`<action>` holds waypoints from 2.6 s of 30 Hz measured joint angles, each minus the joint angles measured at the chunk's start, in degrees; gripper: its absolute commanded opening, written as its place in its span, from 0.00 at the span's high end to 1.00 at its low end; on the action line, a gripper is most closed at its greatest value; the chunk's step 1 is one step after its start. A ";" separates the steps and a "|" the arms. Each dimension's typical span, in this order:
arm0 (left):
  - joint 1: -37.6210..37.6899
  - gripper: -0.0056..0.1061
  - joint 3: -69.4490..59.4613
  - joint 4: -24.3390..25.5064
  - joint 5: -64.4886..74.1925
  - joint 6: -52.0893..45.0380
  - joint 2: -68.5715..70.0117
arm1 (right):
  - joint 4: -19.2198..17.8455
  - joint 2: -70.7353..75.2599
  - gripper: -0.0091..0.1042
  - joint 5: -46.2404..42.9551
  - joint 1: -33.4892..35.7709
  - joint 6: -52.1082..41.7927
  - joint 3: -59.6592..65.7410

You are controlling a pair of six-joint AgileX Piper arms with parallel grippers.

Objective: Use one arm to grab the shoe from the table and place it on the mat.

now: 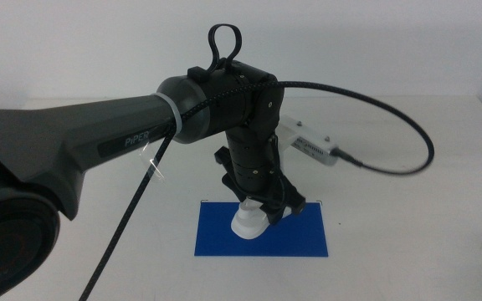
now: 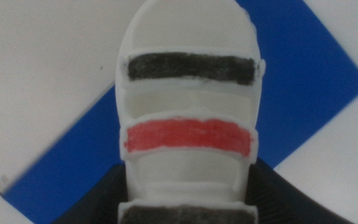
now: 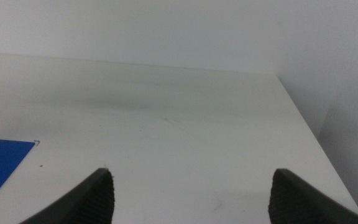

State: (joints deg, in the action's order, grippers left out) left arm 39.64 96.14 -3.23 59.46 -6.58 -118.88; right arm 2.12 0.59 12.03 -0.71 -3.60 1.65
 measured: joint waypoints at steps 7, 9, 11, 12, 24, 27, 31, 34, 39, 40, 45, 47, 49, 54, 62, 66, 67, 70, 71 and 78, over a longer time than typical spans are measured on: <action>0.00 0.96 0.00 -0.06 0.05 22.52 0.00 | 0.00 0.00 0.35 0.00 0.00 0.00 0.00; 0.00 0.96 0.00 -0.12 0.05 29.99 0.00 | 0.00 0.00 0.35 0.00 0.00 0.00 0.00; 0.00 0.96 0.00 -0.19 0.05 36.64 0.00 | 0.00 0.00 0.35 0.00 0.00 0.00 0.00; 0.00 0.96 0.00 -0.19 0.05 40.46 0.00 | 0.00 0.00 0.35 0.00 0.00 0.00 0.00; 0.00 0.96 0.00 -1.93 0.05 88.46 0.00 | 0.00 0.00 0.35 0.00 0.00 0.00 0.00; 0.00 0.96 0.00 -1.93 0.00 94.54 0.00 | 0.00 0.00 0.35 0.00 0.00 0.00 0.00; 0.00 0.96 0.00 -1.52 0.00 99.06 0.00 | 0.00 0.00 0.35 0.00 0.00 0.00 0.00; 0.00 0.96 0.00 -1.28 0.00 104.91 0.00 | 0.00 0.00 0.35 0.00 0.00 0.00 0.00; 0.00 0.96 0.00 -1.21 0.00 120.34 0.00 | 0.00 0.00 0.35 0.00 0.00 0.00 0.00; 0.00 0.96 0.00 -1.16 0.00 123.03 0.00 | 0.00 0.00 0.35 0.00 0.00 0.00 0.00; 0.00 0.96 0.00 -0.76 -0.12 126.66 0.00 | 0.00 0.00 0.35 0.00 0.00 0.00 0.00; 0.00 0.96 0.00 -0.37 -0.17 126.66 0.00 | 0.00 0.00 0.35 0.00 0.00 0.00 0.00; 0.00 0.96 0.00 0.17 -0.17 126.66 0.00 | 0.00 0.00 0.35 0.00 0.00 0.00 0.00; 0.00 0.96 0.00 2.54 -0.17 126.66 -0.06 | 0.00 0.00 0.35 0.00 0.00 0.00 0.00; 0.00 0.96 0.00 2.84 -0.18 126.66 -2.82 | 0.00 0.00 0.35 0.00 0.00 0.00 0.00; 0.00 0.96 0.00 2.84 -0.38 126.66 -3.76 | 0.00 0.00 0.35 0.00 0.00 0.00 0.00; 0.00 0.96 0.06 2.69 -0.50 126.66 -3.89 | 0.00 0.00 0.35 0.00 0.00 0.00 0.00; 0.00 0.96 0.06 2.61 -0.82 126.66 -4.14 | 0.00 0.00 0.35 0.00 0.00 0.00 0.00; 0.00 0.96 0.06 2.61 -1.05 126.66 -4.14 | 0.00 0.00 0.35 0.00 0.00 0.00 0.00; 0.00 0.64 0.19 2.09 -1.68 126.66 -4.14 | 0.00 0.00 0.35 0.00 0.00 0.00 0.00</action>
State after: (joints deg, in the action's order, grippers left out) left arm 39.64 96.32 -1.14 57.78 120.08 -123.02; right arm 2.12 0.59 12.03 -0.71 -3.60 1.65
